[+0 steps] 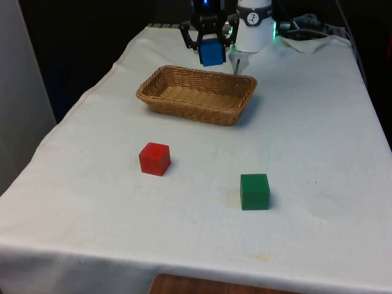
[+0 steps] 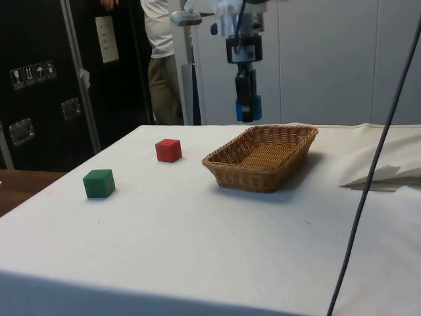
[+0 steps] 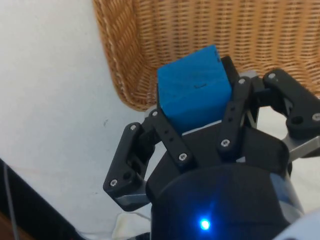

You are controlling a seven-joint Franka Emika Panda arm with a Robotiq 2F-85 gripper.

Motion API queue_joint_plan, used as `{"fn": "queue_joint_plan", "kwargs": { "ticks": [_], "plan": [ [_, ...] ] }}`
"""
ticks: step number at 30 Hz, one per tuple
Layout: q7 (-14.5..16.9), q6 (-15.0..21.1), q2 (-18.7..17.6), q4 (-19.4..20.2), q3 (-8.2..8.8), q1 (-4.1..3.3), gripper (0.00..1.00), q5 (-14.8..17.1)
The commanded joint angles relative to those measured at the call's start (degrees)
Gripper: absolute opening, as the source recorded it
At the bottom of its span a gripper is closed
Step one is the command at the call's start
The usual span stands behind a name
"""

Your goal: Pick up the blue cube and place it into the basket.

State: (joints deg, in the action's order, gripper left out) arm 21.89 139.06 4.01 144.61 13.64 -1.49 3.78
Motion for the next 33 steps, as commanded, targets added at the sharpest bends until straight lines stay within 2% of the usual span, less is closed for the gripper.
{"fn": "queue_joint_plan", "kwargs": {
  "ticks": [1, 2, 3, 10, 11, 12, 21, 22, 23, 28, 33],
  "plan": [
    [-0.1, 0.5, 0.1, 0.5, 0.17, 0.0, 0.01, -0.2],
    [-1.0, 1.7, 0.5, 1.3, 0.29, 0.34, 0.01, -1.8],
    [-0.9, 2.1, 0.5, 1.7, 0.52, 0.4, 0.01, -1.9],
    [1.0, 6.4, -0.9, 4.5, 2.69, 0.34, 0.01, -1.7],
    [1.0, 5.3, -0.3, 4.4, 2.52, 0.06, 0.01, -1.2],
    [1.3, 6.8, -1.1, 4.6, 2.92, 0.34, 0.01, -1.6],
    [2.6, 11.2, -5.8, 4.6, 5.16, 0.34, 0.01, -1.4],
    [2.5, 10.6, -5.5, 4.7, 5.1, 0.11, 0.01, -1.1],
    [2.7, 11.6, -6.2, 4.6, 5.39, 0.34, 0.01, -1.4],
    [2.8, 13.6, -8.4, 4.5, 6.02, 0.23, 0.01, -1.2],
    [2.7, 13.9, -8.6, 4.6, 6.07, 0.11, 0.01, -1.1]
  ]
}}
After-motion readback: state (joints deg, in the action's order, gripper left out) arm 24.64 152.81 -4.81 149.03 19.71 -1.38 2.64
